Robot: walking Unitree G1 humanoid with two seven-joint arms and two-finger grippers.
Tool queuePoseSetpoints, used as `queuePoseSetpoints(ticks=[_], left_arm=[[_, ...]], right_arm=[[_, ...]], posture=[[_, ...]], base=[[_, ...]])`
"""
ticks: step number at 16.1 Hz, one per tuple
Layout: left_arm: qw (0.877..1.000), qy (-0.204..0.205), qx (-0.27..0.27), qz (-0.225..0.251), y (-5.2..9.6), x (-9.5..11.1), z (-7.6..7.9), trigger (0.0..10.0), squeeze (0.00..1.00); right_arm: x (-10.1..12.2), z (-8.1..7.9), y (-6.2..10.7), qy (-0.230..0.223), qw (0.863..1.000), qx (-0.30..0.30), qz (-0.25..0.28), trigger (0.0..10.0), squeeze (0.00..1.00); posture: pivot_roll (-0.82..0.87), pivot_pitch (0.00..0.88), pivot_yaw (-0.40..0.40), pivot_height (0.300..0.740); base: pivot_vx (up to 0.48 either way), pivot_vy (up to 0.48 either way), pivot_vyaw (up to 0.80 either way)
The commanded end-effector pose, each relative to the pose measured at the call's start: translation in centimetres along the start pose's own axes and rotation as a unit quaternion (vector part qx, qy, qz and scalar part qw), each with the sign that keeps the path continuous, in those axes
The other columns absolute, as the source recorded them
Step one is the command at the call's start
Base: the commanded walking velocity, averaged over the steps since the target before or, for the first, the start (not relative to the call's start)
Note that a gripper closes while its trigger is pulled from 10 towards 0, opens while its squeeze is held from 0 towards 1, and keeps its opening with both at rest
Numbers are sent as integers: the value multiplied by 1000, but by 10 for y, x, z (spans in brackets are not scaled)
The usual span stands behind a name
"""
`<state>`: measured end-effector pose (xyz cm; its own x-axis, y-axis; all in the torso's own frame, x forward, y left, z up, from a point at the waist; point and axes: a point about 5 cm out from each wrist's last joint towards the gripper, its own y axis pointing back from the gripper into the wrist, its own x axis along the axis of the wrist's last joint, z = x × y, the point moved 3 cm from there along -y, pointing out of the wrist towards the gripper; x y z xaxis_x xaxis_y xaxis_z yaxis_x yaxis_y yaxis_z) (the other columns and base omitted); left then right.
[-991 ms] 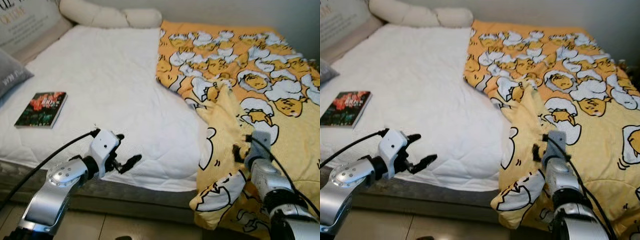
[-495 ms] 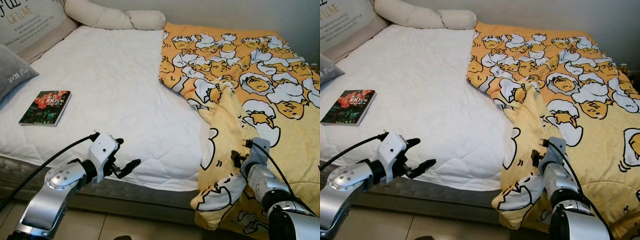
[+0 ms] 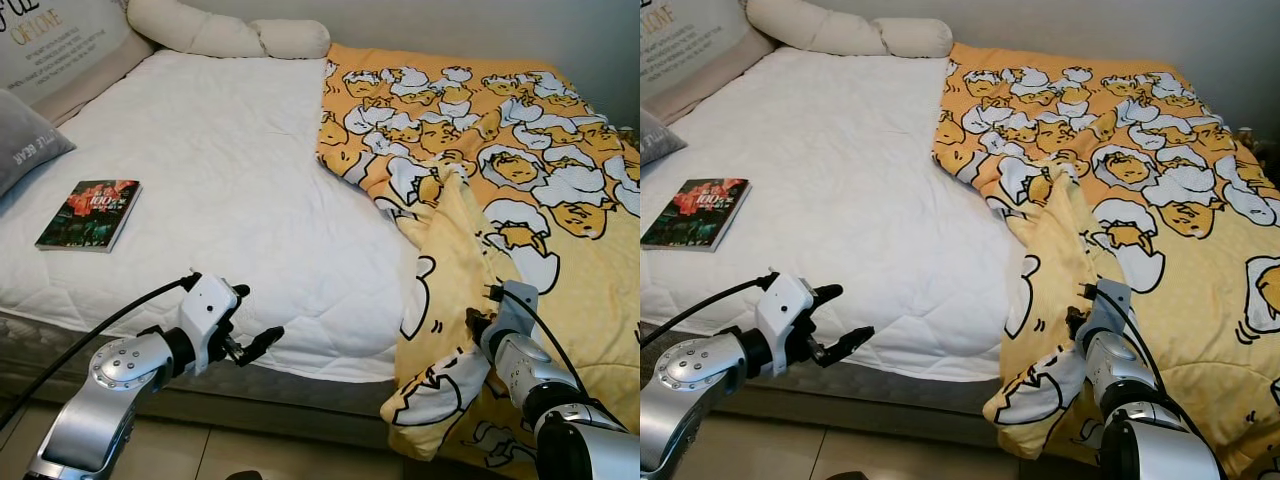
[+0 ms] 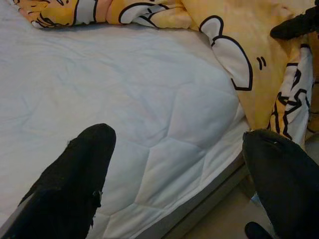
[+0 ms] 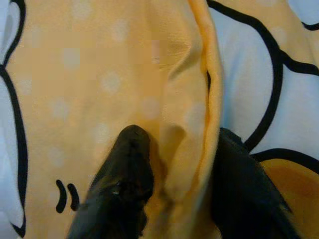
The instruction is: Clean up the room
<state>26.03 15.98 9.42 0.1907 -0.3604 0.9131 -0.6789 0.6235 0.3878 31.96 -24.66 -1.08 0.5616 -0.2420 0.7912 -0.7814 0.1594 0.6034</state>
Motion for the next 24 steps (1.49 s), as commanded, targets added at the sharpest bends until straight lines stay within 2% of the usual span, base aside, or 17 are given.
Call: queuePoseSetpoints(ticks=[1,5,8,9,10,11,13,14,15,16,17,18,19,20,21,22,24], left_arm=[[1000,-3,-6,6,0,5,1,10000,78],[1000,-7,-20,1,-2,5,3,10000,78],[1000,-6,-26,-1,-2,4,5,10000,82],[1000,-5,-26,-1,-2,3,5,10000,78],[1000,-4,-26,-1,-2,3,5,10000,82],[1000,-3,-25,-1,-2,2,5,10000,82],[1000,-1,-24,-1,-2,1,5,10000,82],[1000,0,-23,-1,-2,1,6,10000,78],[1000,3,-19,-3,0,0,6,10000,82],[1000,4,-14,-7,3,-2,6,10000,75],[1000,6,-4,-15,10,-6,4,10000,78],[1000,9,3,-23,16,-9,3,10000,82],[1000,9,3,-23,16,-9,3,10000,82],[999,13,7,-35,24,-15,3,10000,78],[999,15,7,-41,27,-18,3,10000,82],[999,17,4,-49,30,-22,4,10000,82],[999,18,3,-51,30,-22,4,10000,78]], right_arm=[[9,-2,-1,2,1000,6,13,0,0],[12,-1,-1,-2,1000,9,18,0,0],[20,-11,-1,-1,999,35,35,0,0],[27,-23,-1,10,996,69,49,0,0],[35,-44,0,43,989,130,64,0,0],[39,-65,3,72,977,186,70,0,0],[42,-96,10,115,954,267,74,0,0],[43,-121,19,143,929,332,77,0,0],[44,-170,40,189,871,446,83,0,0],[43,-197,58,213,827,513,85,0,0],[38,-234,90,249,748,610,83,0,0],[33,-249,110,274,692,663,77,0,0],[33,-249,110,274,692,663,77,0,0],[28,-254,127,297,639,706,69,0,0],[26,-252,134,305,617,723,63,0,0],[26,-243,143,313,592,741,52,0,0],[26,-231,150,320,578,749,40,0,0]], posture=[[142,0,-24,740],[127,0,6,740],[116,0,8,740],[116,0,8,740],[114,0,4,740],[113,0,-3,740],[117,0,-8,740],[127,0,-18,740],[153,0,-36,740],[165,0,-42,740],[192,0,-54,740],[209,0,-61,740],[209,0,-61,740],[210,0,-58,740],[207,0,-55,740],[196,0,-50,740],[192,0,-50,740]], base=[[0,0,0],[0,0,0],[0,0,0],[0,0,0],[0,0,0],[0,0,0],[0,0,0],[0,0,0],[0,0,0],[0,0,0],[0,0,0],[0,0,0],[0,0,0],[0,0,0],[0,0,0],[0,0,0],[0,0,0]])
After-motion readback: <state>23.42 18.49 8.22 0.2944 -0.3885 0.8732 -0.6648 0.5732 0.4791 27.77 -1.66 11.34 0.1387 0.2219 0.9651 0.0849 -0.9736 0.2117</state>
